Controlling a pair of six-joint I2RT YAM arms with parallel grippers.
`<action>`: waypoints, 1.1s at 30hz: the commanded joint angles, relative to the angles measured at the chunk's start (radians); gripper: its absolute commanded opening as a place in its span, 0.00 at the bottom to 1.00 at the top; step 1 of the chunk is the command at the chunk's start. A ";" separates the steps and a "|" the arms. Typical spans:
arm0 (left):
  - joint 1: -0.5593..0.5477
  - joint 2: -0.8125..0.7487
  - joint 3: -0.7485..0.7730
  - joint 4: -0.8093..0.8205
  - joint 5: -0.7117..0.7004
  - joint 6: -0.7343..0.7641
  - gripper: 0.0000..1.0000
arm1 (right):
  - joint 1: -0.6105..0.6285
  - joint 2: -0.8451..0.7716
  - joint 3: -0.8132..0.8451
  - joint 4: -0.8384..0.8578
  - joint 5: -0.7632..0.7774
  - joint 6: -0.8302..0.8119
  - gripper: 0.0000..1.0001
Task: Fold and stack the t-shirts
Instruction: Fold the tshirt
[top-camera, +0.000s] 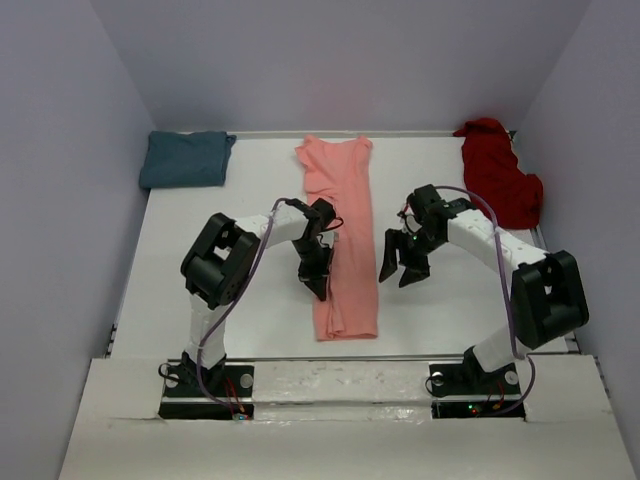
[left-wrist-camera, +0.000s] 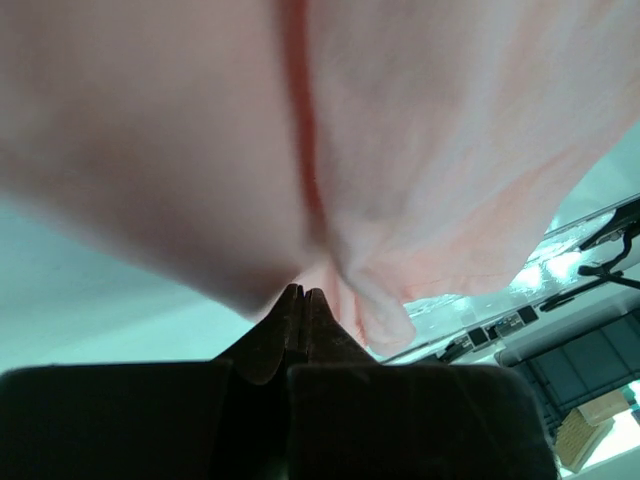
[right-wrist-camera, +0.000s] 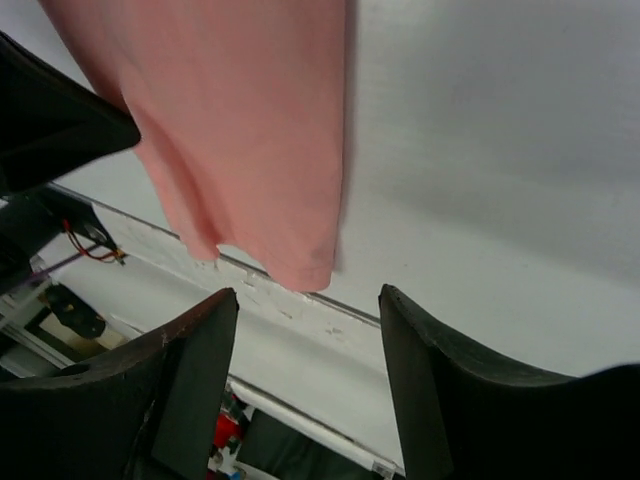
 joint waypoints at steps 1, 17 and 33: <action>0.024 -0.100 -0.071 -0.008 0.006 -0.021 0.00 | 0.085 -0.086 -0.062 -0.075 0.005 0.036 0.64; 0.068 -0.391 -0.360 0.112 0.023 -0.147 0.54 | 0.286 -0.185 -0.157 -0.065 0.054 0.119 0.62; 0.056 -0.403 -0.507 0.360 0.120 -0.236 0.52 | 0.397 -0.034 -0.096 0.028 0.108 0.123 0.58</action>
